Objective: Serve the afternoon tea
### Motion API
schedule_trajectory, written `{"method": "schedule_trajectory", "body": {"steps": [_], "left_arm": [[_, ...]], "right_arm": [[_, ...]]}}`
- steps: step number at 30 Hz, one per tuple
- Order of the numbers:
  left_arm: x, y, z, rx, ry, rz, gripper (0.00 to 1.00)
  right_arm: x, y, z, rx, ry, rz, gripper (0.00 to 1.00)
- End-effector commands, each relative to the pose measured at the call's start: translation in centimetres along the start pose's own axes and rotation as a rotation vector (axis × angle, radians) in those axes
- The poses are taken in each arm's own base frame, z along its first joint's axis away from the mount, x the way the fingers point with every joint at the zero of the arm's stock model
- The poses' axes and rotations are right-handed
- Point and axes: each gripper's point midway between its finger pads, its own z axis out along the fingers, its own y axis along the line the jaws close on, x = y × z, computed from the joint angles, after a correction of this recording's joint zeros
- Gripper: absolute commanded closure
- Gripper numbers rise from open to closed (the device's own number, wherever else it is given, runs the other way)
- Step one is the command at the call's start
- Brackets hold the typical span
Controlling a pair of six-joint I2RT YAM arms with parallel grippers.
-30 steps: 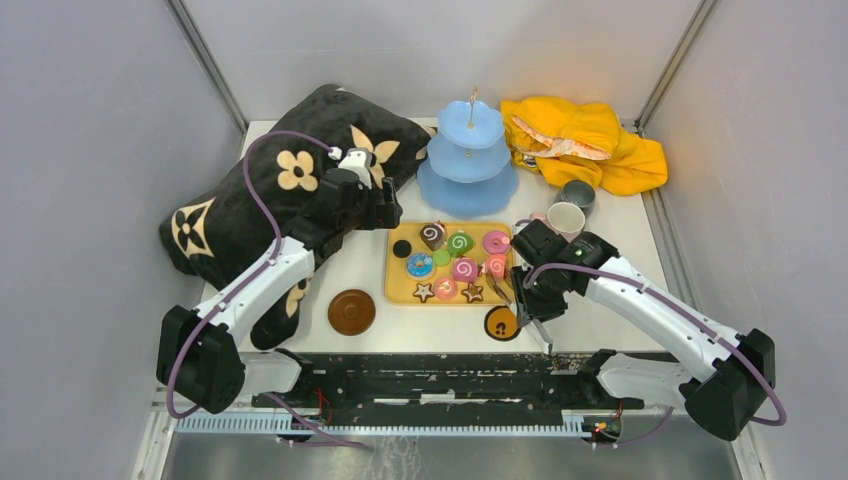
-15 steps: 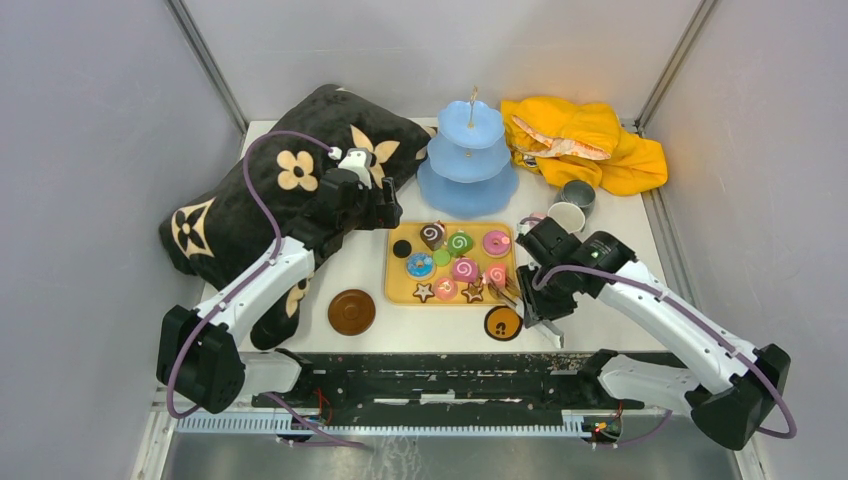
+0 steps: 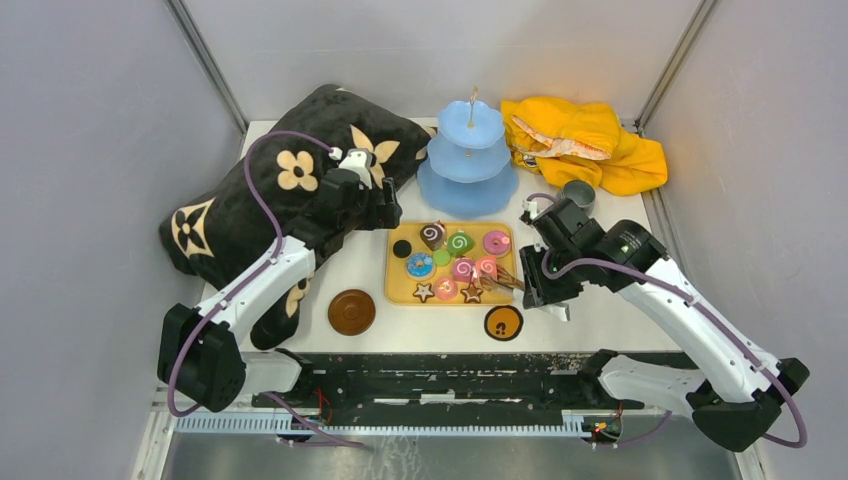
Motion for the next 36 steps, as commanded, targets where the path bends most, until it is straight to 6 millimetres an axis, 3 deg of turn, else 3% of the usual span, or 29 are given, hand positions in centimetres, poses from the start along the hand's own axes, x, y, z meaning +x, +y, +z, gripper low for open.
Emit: {"method": "schedule_trajectory", "body": {"steps": [1,26,36], "left_arm": [[-3.5,-0.4,-0.9,-0.005,-0.099,-0.021,0.01],[-3.5,0.4,-0.9,-0.041,-0.109,-0.011,0.01],[-3.4,0.1,-1.0,-0.008,-0.071,-0.053,0.01]], "right_arm": [[-3.3,0.7,-2.2,-0.012,-0.134,-0.047,0.99],[-7.8,2.2,-3.9,-0.056,-0.323,-0.057,0.99],[-12.0,1.5,-6.7,0.002,-0.54,0.003,0.99]]}}
